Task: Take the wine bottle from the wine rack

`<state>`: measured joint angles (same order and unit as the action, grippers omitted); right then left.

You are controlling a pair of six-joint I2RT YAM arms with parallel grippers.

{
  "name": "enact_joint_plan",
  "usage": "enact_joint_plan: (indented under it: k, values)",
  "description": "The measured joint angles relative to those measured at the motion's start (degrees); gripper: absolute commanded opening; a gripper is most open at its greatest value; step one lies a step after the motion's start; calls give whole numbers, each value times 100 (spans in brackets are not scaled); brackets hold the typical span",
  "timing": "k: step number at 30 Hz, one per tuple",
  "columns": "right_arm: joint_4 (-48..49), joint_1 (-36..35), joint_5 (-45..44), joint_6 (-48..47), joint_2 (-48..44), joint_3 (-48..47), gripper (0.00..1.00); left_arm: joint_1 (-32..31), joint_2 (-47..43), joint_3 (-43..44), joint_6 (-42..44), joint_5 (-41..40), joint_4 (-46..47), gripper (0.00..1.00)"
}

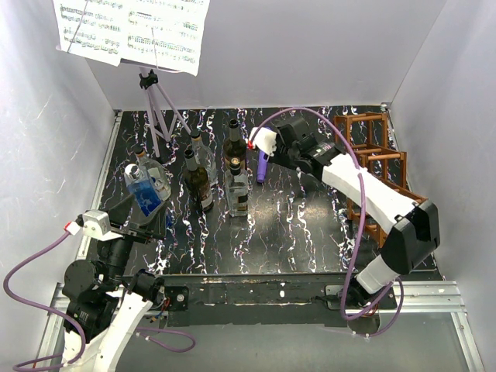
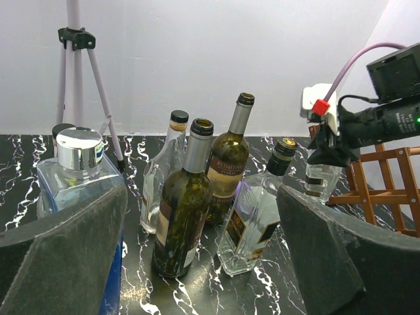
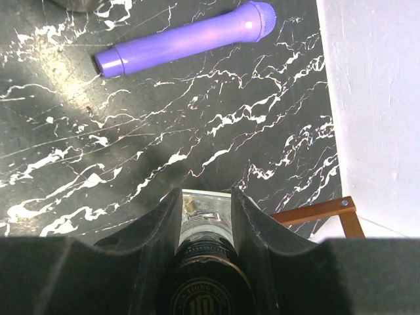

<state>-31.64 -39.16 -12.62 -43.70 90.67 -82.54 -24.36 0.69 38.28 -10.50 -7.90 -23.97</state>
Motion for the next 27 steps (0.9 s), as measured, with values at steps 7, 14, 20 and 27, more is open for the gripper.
enact_joint_plan:
  k: [7, 14, 20, 27]
  values:
    - [-264, 7, 131, 933, -522, 7, 1, 0, 0, 0, 0, 0, 0, 98]
    - [-605, -332, 199, 2238, -1862, 275, 1, 0, 0, 2, -50, 0, -17, 98]
    - [-758, -1329, 278, 3338, -2752, 437, 1, 0, 348, 527, -111, 199, -404, 98]
    - [-356, -2859, 256, 4155, -2498, 627, 1, 0, 874, 1786, -232, 590, -901, 98]
